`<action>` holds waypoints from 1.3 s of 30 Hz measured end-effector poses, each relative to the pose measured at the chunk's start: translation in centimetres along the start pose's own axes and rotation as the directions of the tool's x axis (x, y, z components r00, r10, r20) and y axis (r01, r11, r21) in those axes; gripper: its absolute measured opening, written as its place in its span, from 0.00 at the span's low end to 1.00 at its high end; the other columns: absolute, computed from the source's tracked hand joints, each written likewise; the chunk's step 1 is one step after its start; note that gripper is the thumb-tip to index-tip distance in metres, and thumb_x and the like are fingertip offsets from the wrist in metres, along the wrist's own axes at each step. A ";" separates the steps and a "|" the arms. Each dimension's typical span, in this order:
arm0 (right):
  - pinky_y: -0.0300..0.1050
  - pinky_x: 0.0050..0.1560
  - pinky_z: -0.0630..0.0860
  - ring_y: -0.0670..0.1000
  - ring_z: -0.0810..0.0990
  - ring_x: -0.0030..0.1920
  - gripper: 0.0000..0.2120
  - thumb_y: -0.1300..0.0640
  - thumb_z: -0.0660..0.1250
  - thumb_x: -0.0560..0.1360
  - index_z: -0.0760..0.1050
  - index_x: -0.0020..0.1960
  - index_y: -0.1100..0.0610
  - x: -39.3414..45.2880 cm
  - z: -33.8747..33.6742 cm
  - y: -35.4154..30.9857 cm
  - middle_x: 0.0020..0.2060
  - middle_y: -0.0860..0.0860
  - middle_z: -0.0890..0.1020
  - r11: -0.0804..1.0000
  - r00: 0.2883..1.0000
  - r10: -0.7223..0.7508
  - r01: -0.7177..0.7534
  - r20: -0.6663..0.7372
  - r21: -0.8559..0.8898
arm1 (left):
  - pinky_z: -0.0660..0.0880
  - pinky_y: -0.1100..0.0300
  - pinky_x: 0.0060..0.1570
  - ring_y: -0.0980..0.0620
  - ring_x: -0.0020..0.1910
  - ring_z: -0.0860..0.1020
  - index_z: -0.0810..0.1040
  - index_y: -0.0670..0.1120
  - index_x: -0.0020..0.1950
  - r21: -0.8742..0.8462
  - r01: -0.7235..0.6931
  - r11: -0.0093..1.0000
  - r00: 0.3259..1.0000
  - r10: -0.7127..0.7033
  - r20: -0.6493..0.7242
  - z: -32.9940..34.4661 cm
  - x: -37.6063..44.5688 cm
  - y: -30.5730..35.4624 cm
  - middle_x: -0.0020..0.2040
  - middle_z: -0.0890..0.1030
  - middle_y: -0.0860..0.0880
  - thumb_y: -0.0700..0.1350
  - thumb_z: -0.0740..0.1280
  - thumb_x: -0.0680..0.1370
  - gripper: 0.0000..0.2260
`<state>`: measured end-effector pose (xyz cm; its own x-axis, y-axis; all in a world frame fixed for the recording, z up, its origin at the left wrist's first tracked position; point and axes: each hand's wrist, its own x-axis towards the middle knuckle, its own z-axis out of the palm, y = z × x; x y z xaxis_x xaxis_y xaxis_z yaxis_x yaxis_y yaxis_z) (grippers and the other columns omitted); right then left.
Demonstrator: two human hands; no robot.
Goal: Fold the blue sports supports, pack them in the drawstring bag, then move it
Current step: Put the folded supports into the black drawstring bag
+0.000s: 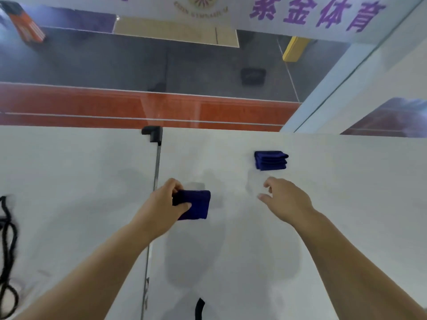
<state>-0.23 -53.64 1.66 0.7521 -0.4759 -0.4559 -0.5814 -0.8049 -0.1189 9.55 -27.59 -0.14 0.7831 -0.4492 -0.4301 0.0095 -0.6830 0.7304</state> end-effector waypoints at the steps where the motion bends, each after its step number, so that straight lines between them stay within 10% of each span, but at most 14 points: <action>1: 0.49 0.50 0.76 0.53 0.77 0.56 0.19 0.46 0.60 0.78 0.68 0.66 0.53 1.1 -0.5 1.0 0.60 0.50 0.76 1.000 0.999 0.004 -0.004 -0.046 -0.004 | 0.76 0.60 0.40 0.55 0.45 0.77 0.69 0.53 0.48 -0.007 0.011 1.000 1.000 -0.011 -0.008 1.0 0.2 0.5 0.46 0.77 0.55 0.44 0.68 0.75 0.09; 6: 0.52 0.53 0.74 0.57 0.72 0.59 0.20 0.54 0.63 0.77 0.66 0.67 0.57 6.4 -2.1 4.1 0.62 0.55 0.72 0.997 0.976 -0.068 0.058 -0.204 -0.055 | 0.73 0.62 0.36 0.54 0.43 0.77 0.69 0.52 0.49 -0.025 0.045 0.999 0.998 -0.046 -0.043 4.3 1.2 2.4 0.45 0.77 0.53 0.44 0.68 0.75 0.08; 21: 0.51 0.48 0.77 0.55 0.77 0.45 0.10 0.49 0.71 0.71 0.75 0.49 0.50 6.5 0.6 5.6 0.51 0.51 0.70 0.964 0.981 -0.185 0.172 0.050 0.201 | 0.74 0.59 0.37 0.51 0.43 0.78 0.70 0.51 0.49 -0.035 0.160 0.986 0.981 -0.163 -0.104 7.4 1.6 2.0 0.45 0.77 0.51 0.45 0.67 0.76 0.07; 31: 0.48 0.61 0.65 0.53 0.60 0.52 0.12 0.46 0.67 0.73 0.65 0.49 0.46 1.7 4.4 6.6 0.53 0.48 0.68 0.977 0.992 -0.129 0.129 -0.009 0.169 | 0.71 0.62 0.36 0.54 0.44 0.77 0.69 0.51 0.54 -0.044 0.196 0.980 0.975 -0.200 -0.099 8.6 -0.1 1.5 0.47 0.76 0.53 0.48 0.65 0.77 0.08; 39: 0.35 0.46 0.71 0.50 0.74 0.49 0.10 0.51 0.69 0.74 0.74 0.52 0.52 -0.1 5.1 6.4 0.53 0.47 0.66 0.872 0.982 -0.188 0.175 -0.018 0.457 | 0.72 0.63 0.37 0.55 0.45 0.77 0.70 0.52 0.55 -0.068 0.167 0.984 0.979 -0.173 -0.107 8.5 -1.2 1.4 0.48 0.77 0.53 0.47 0.64 0.78 0.07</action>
<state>-5.67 -56.91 -3.58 0.8535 -0.3228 -0.4091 -0.5170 -0.6232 -0.5868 3.30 -32.94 -3.10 0.8318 -0.2595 -0.4907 0.1823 -0.7072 0.6831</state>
